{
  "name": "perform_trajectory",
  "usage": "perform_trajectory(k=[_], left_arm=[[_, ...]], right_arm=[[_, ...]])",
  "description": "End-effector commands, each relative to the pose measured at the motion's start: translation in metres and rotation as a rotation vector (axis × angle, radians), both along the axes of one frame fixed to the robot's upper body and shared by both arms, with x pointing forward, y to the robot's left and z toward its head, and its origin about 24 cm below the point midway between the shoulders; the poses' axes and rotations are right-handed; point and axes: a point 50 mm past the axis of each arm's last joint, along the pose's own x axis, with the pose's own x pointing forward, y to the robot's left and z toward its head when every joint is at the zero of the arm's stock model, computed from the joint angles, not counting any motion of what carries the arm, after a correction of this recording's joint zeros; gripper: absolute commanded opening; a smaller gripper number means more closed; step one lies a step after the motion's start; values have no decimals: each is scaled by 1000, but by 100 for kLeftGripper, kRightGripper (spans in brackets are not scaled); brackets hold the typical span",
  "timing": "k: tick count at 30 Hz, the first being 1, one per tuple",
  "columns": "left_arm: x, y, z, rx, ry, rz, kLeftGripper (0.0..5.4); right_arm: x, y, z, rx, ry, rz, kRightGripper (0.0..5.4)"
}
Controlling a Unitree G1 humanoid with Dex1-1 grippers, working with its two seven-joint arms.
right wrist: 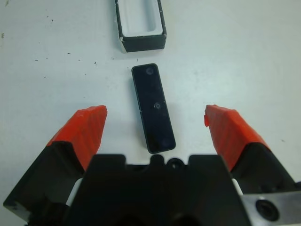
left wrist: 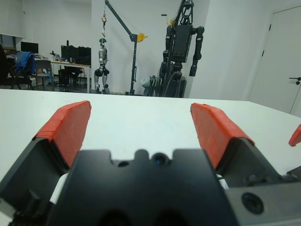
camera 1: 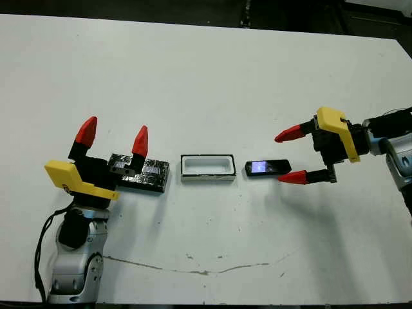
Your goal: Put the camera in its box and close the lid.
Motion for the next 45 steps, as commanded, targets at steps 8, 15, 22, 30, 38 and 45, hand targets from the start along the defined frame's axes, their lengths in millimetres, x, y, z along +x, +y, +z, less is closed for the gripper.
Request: perform_trajectory(k=[8,15,22,30,38,45], left_arm=[[-2,0,-3,29,15,-3,538],[-2,-1,-3,22,19,-4,540],[-1,-1,-2,32,9,-5,540],[-1,-1,0,23,15,-3,540],[0,-2,1,18,8,-10,540],[0,-2,1,31,11,-3,540]], right_arm=[[-2,2,-32,-18,97,-11,540],[-3,3,-42,-11,159,-38,512],[-4,4,-42,-26,118,-24,409],[-5,2,-35,-23,61,18,288],[-4,-1,-16,-93,69,51,165],[0,-7,6,-34,24,-12,165]])
